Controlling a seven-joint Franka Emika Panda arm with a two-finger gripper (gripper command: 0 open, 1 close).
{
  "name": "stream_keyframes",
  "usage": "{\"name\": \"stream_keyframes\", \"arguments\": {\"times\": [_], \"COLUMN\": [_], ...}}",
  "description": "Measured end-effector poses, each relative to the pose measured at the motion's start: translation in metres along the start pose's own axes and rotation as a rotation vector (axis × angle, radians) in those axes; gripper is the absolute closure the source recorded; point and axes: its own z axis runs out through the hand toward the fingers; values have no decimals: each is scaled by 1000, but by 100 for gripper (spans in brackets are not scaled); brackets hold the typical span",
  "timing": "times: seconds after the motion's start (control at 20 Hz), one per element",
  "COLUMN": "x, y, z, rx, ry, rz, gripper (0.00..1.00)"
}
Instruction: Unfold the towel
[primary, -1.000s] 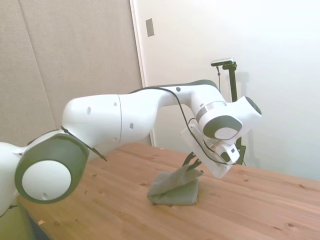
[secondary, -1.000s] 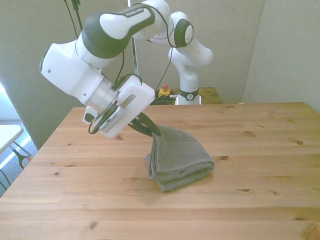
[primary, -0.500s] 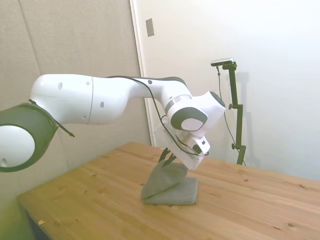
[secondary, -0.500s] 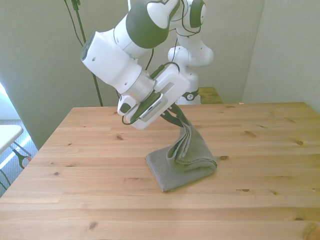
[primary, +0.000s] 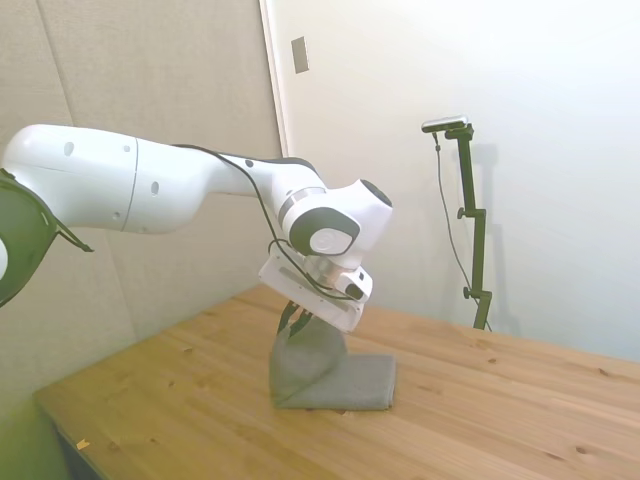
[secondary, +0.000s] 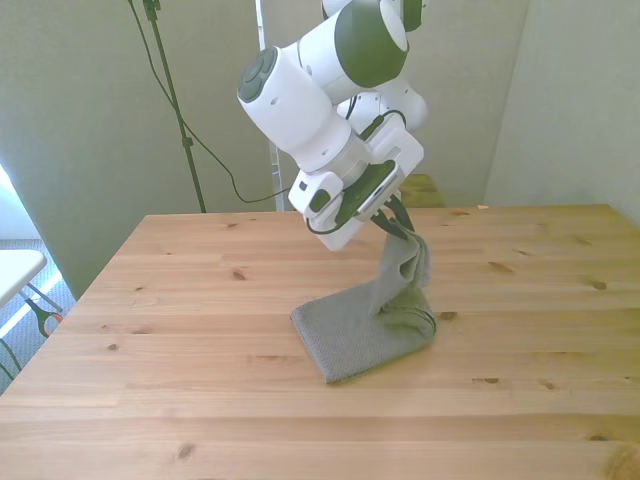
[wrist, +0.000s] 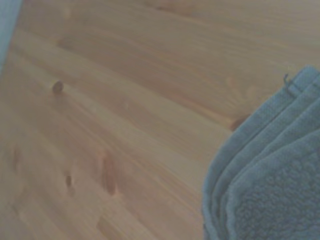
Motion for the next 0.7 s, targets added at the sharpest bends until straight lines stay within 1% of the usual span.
{"name": "stream_keyframes", "arguments": {"times": [0.1, 0.4, 0.7], "x": [-4, -16, -24], "y": [-4, -28, -49], "z": [6, 30, 60], "rx": [3, 4, -17], "ry": [-27, -161, -240], "rz": [-48, -174, -231], "gripper": [100, 100, 100]}}
